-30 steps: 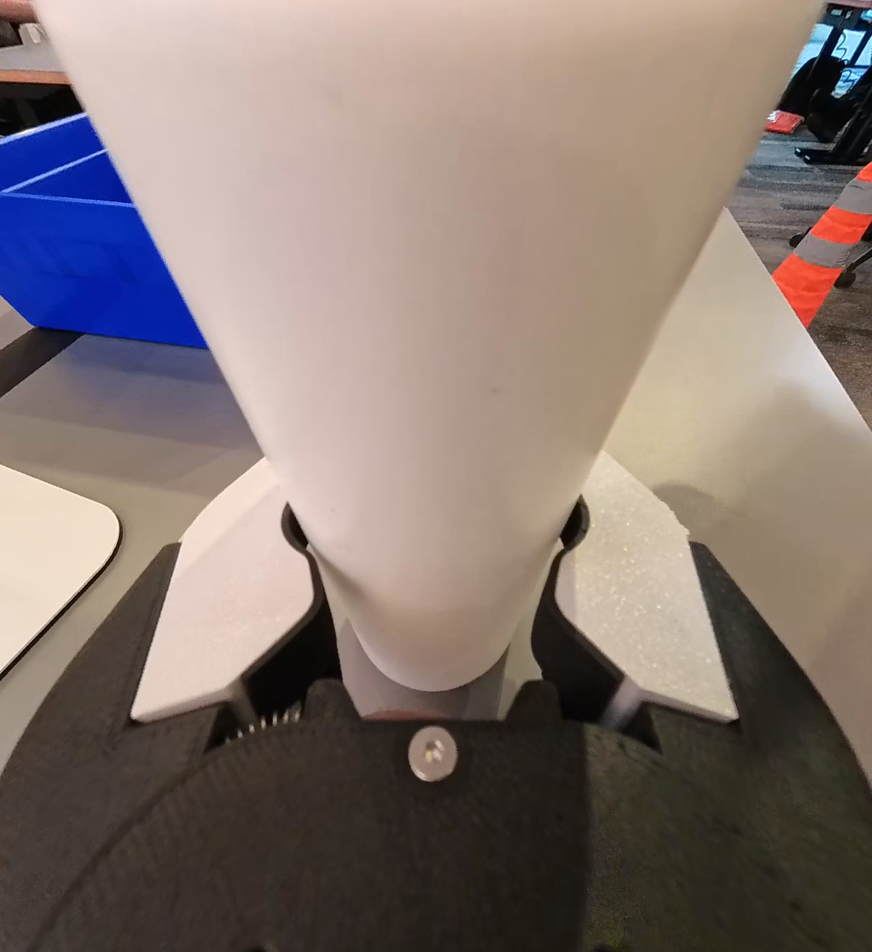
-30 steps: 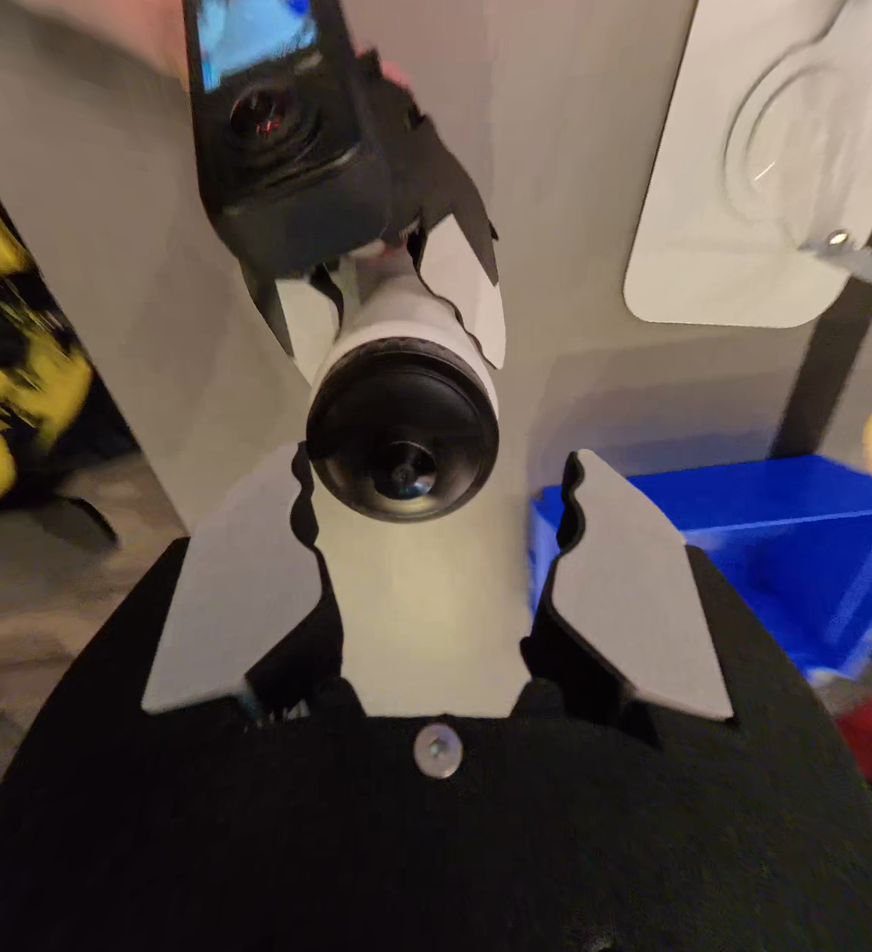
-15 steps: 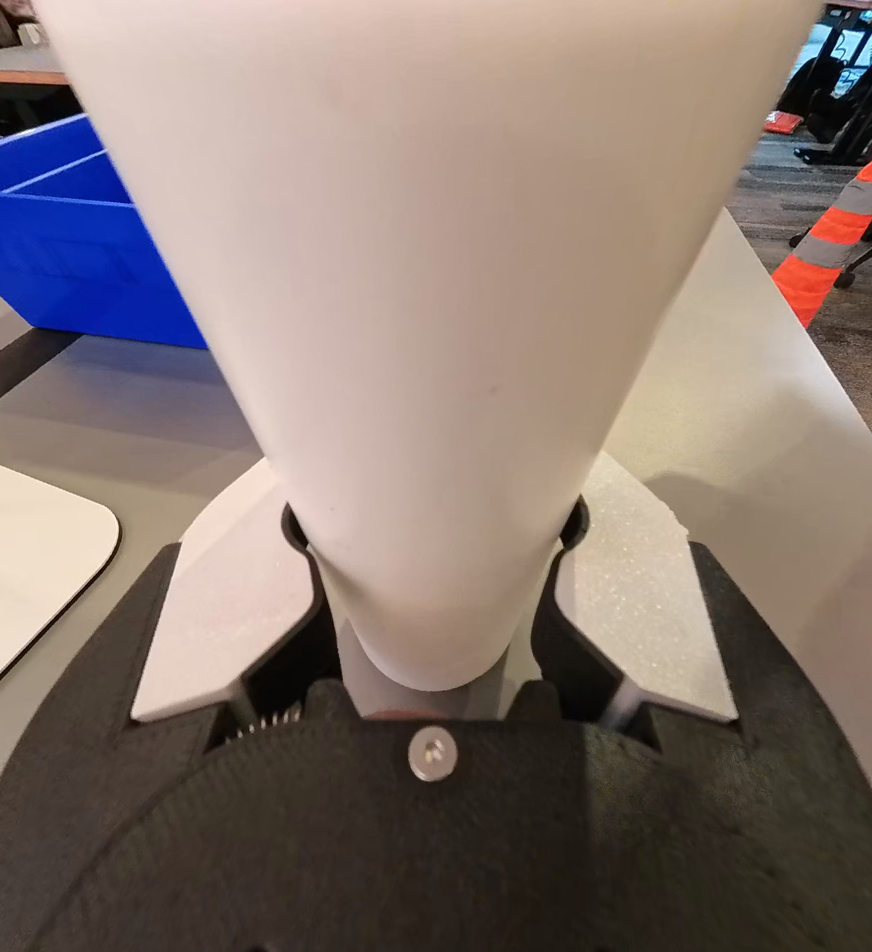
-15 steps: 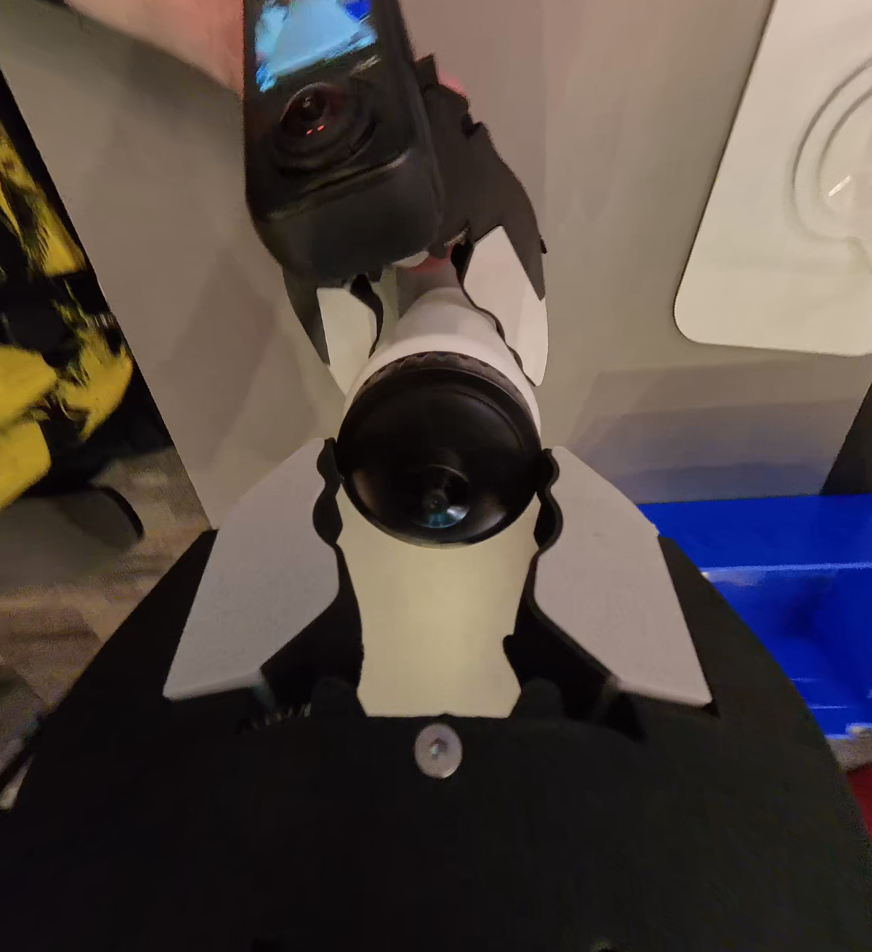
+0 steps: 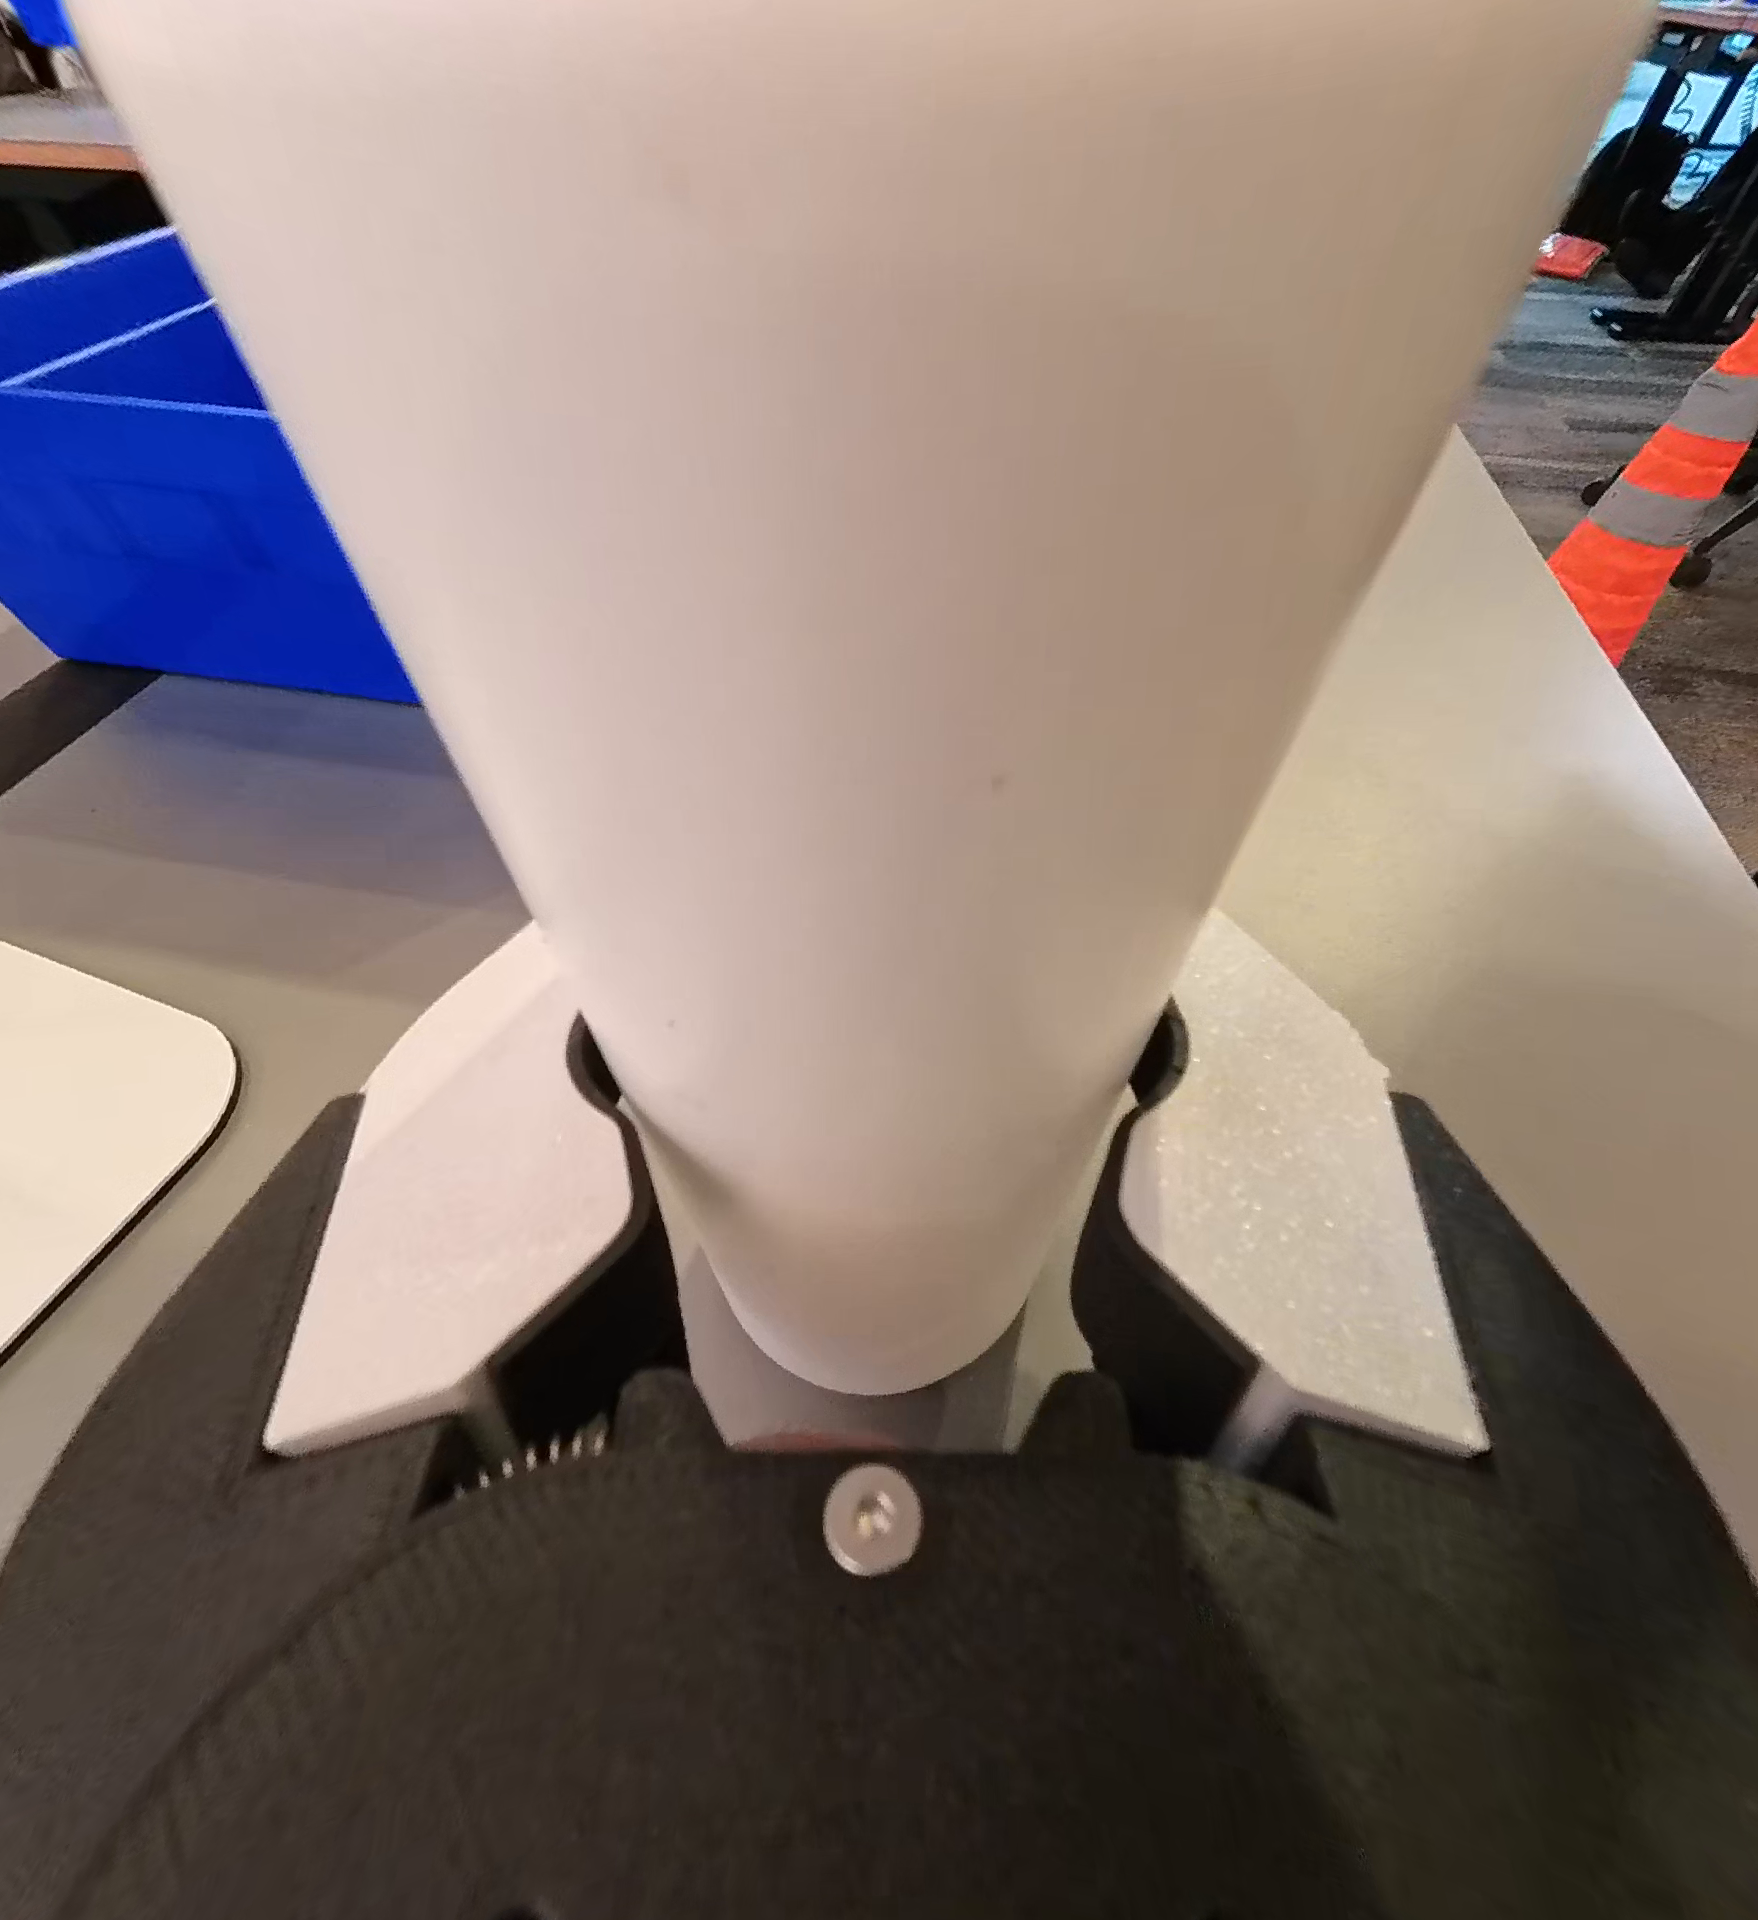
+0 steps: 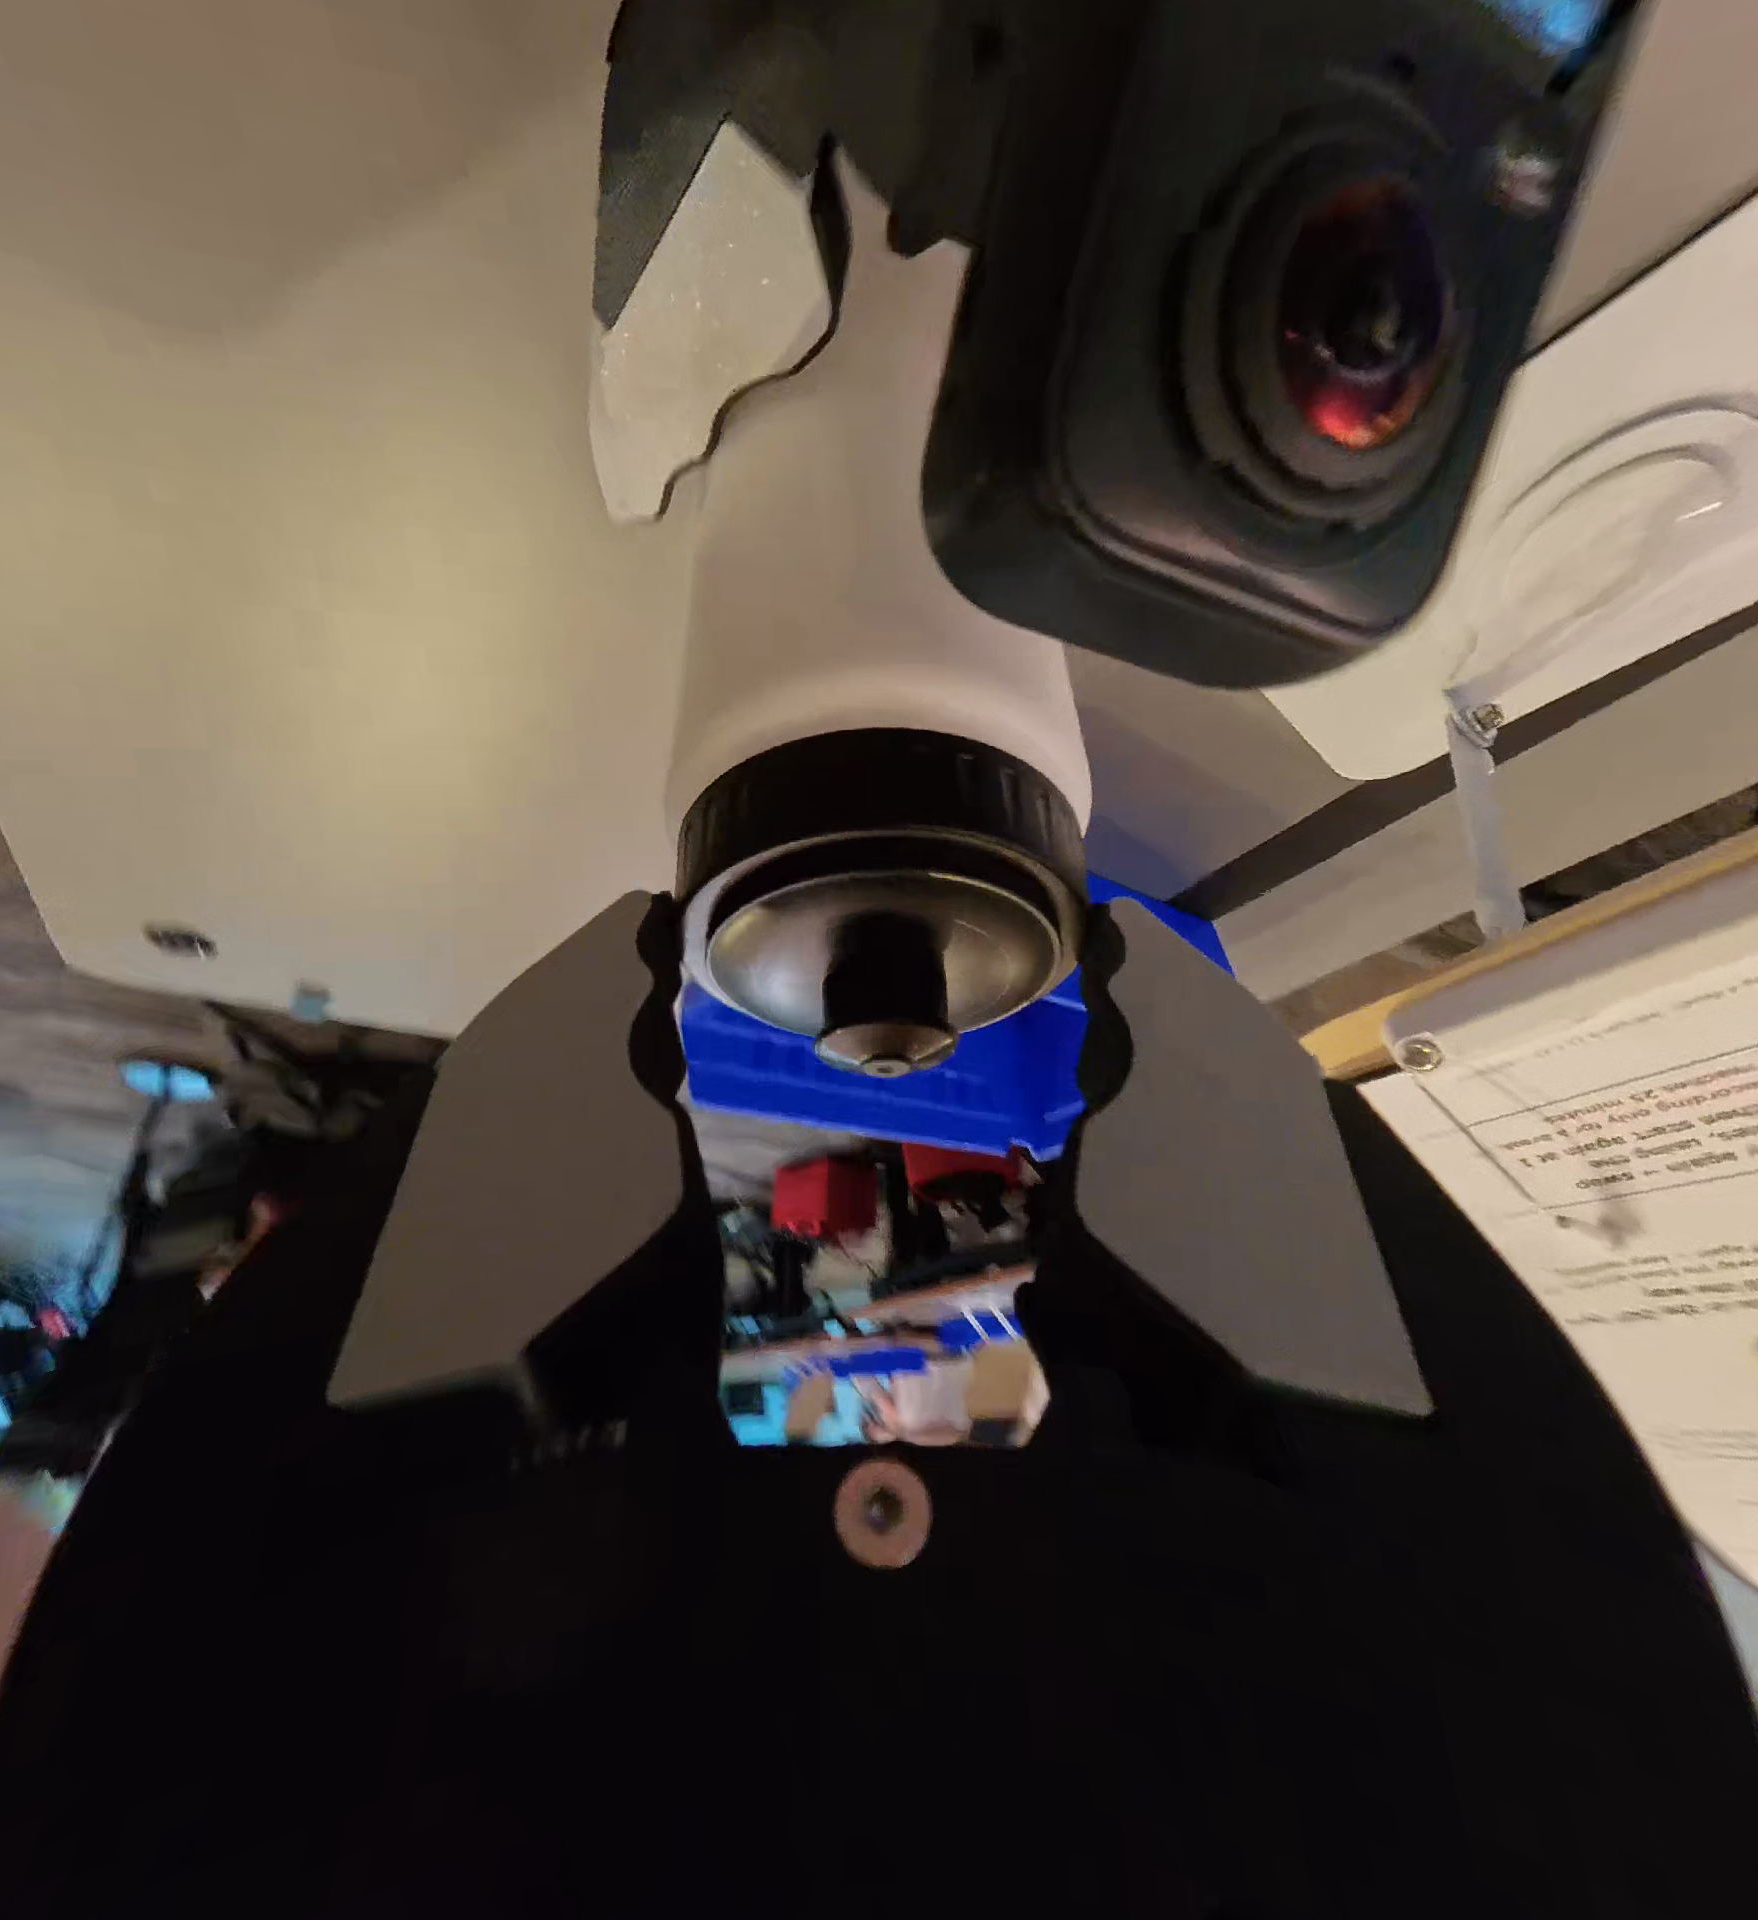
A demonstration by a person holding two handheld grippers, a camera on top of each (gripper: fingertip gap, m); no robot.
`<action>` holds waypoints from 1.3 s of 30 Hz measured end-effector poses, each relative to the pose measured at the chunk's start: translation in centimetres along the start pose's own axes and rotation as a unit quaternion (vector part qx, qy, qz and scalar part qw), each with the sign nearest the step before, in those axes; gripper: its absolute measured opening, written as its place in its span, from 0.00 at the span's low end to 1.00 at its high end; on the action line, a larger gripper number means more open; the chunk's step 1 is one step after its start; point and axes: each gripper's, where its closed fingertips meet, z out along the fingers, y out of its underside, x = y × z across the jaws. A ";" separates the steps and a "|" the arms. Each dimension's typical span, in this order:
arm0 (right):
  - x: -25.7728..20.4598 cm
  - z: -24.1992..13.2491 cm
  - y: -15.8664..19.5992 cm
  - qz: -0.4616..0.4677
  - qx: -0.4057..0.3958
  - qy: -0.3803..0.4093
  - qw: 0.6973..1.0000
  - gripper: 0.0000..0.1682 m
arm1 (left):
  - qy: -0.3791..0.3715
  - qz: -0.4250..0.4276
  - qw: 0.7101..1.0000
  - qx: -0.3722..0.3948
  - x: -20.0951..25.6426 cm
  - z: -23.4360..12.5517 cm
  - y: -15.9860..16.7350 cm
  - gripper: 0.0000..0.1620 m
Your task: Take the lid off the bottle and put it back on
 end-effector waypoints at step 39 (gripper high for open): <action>-0.4 -0.6 -0.8 -0.004 0.039 -0.030 0.999 0.42 | 0.001 0.004 1.000 0.002 0.1 0.1 0.0 0.60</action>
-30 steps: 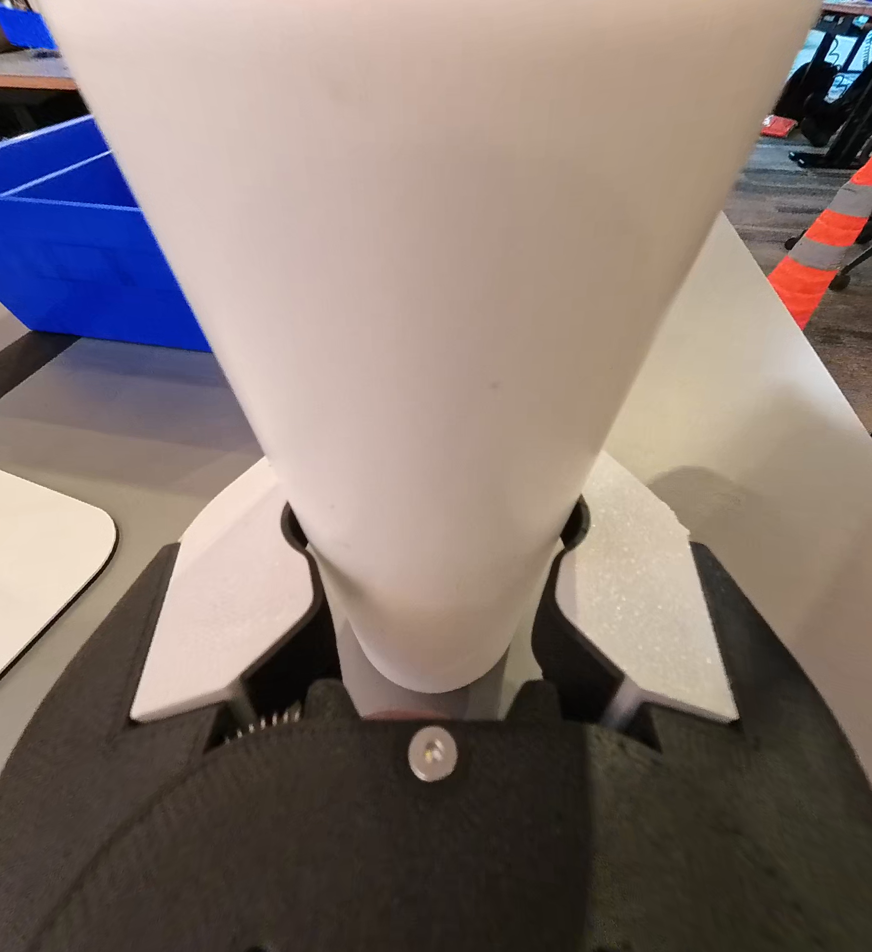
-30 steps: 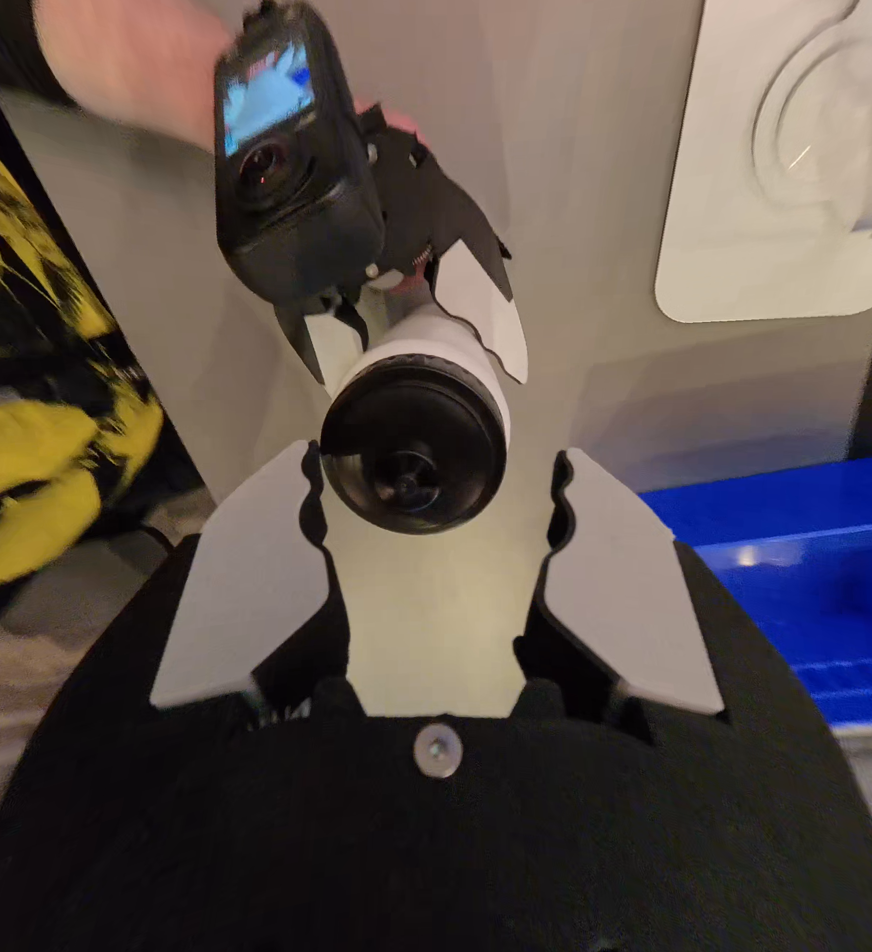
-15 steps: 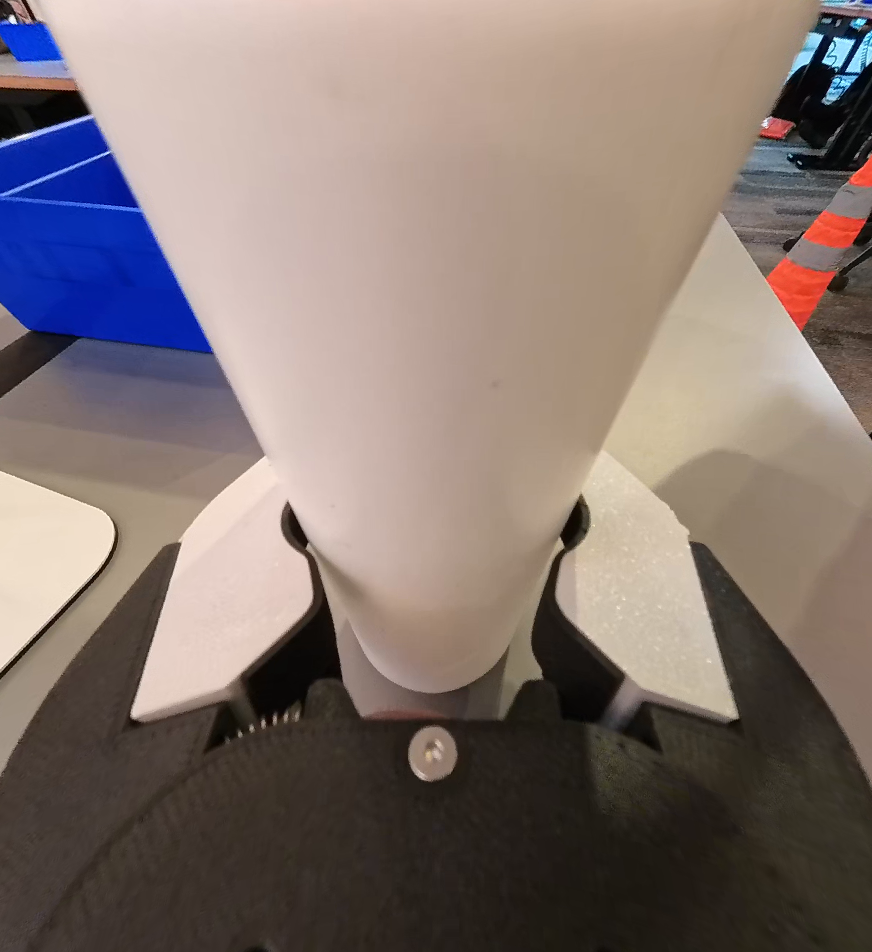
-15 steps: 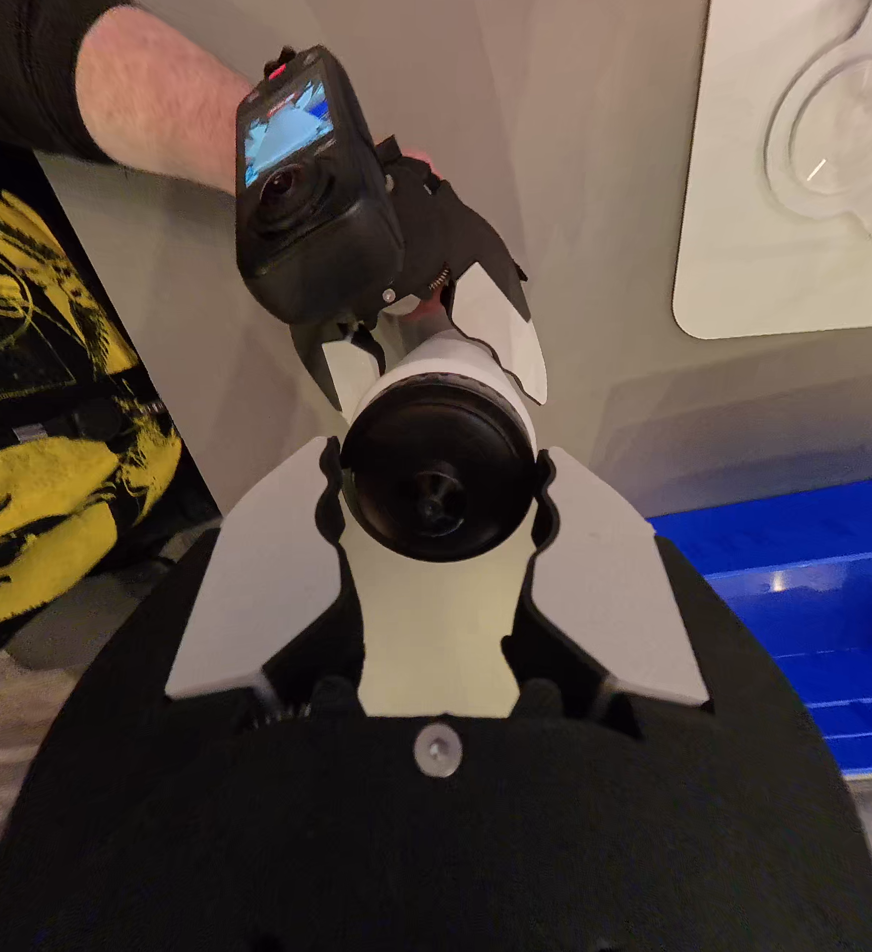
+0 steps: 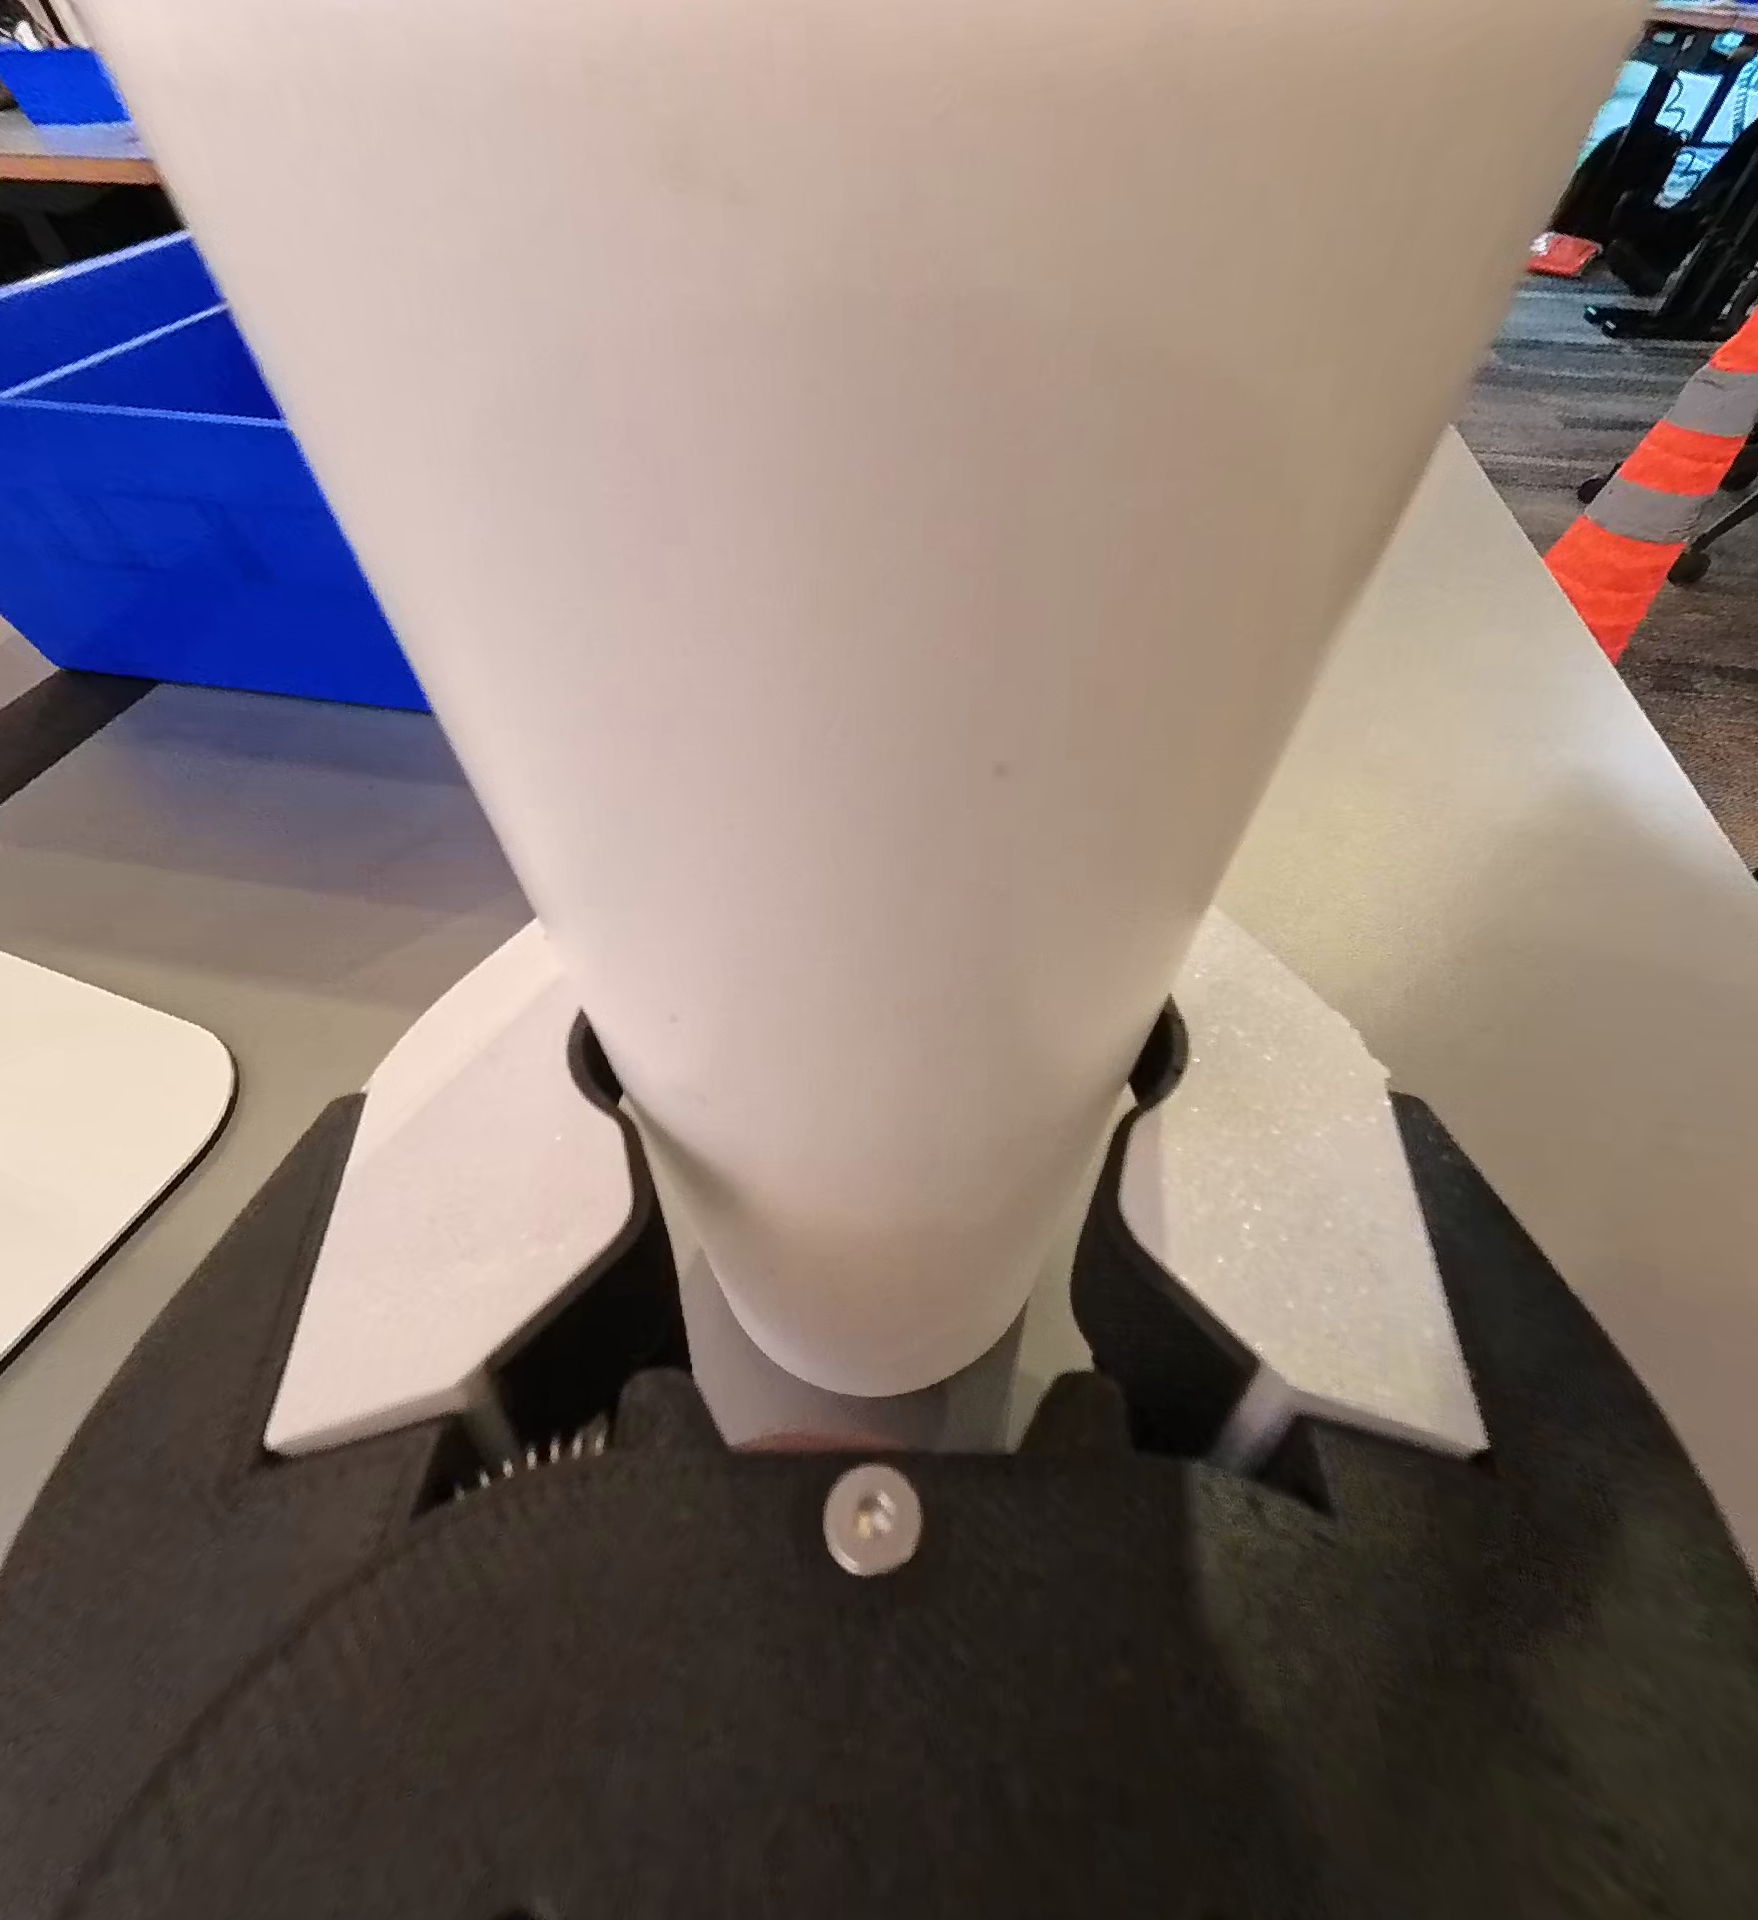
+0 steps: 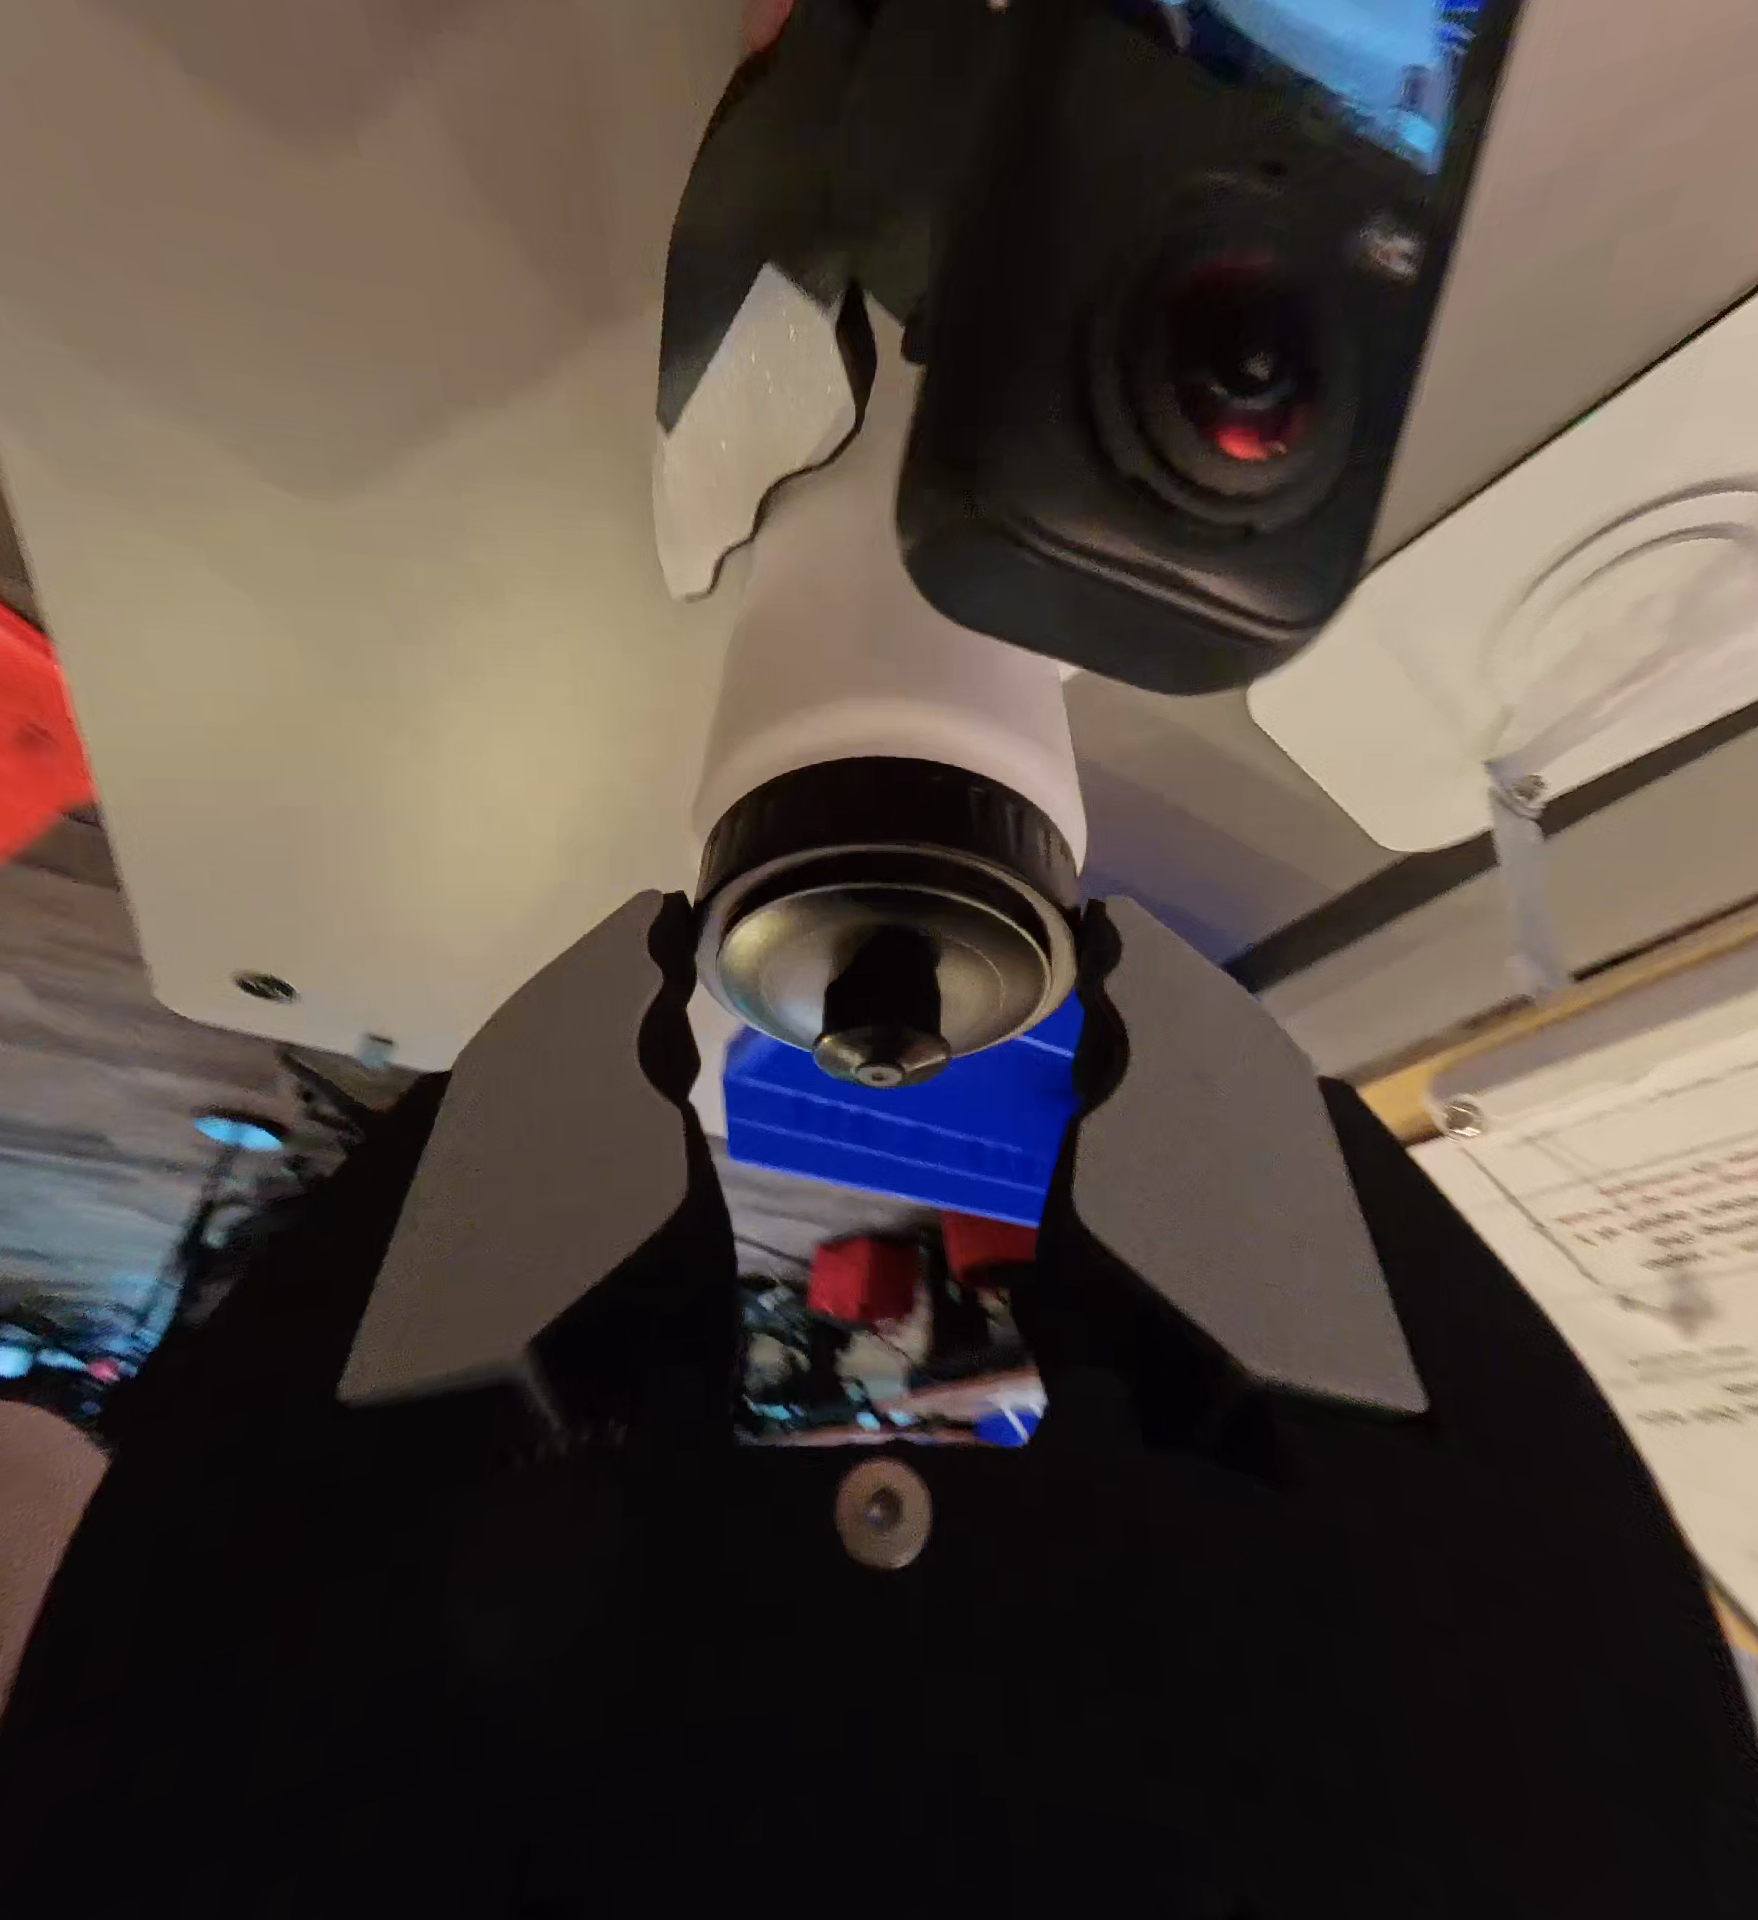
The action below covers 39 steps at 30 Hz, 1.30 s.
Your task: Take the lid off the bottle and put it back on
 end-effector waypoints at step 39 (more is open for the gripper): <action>-0.1 -0.6 -0.2 0.239 0.204 -0.065 0.947 0.41 | 0.001 0.001 1.000 0.001 0.1 0.1 0.0 0.60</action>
